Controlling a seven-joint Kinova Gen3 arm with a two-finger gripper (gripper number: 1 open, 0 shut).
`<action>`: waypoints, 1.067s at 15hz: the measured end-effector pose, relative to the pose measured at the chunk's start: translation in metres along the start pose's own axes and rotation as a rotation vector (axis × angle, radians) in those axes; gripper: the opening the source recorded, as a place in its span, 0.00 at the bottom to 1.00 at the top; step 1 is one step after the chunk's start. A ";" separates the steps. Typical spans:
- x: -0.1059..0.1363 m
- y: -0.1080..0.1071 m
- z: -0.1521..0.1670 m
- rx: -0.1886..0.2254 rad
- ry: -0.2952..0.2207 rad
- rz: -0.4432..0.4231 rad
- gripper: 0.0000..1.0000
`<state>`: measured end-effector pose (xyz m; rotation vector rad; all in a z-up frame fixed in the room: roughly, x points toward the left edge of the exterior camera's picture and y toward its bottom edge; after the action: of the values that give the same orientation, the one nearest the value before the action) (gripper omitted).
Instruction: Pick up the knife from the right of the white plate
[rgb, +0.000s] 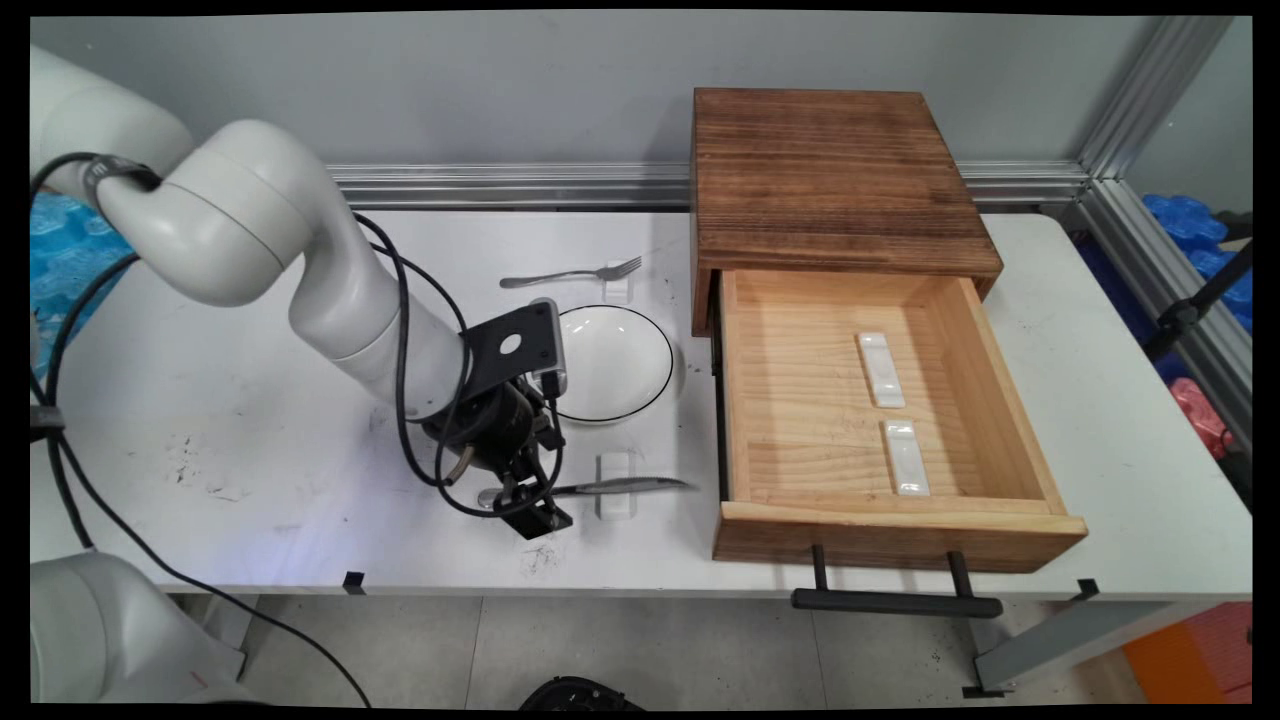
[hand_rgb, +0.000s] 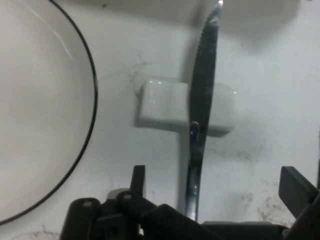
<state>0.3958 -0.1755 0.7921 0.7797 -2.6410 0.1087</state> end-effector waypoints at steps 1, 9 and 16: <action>0.000 -0.001 0.002 0.003 0.002 0.000 1.00; -0.003 -0.004 0.010 0.009 0.005 0.039 1.00; -0.003 -0.009 0.013 0.012 0.009 0.083 1.00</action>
<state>0.3987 -0.1840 0.7782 0.6716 -2.6665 0.1497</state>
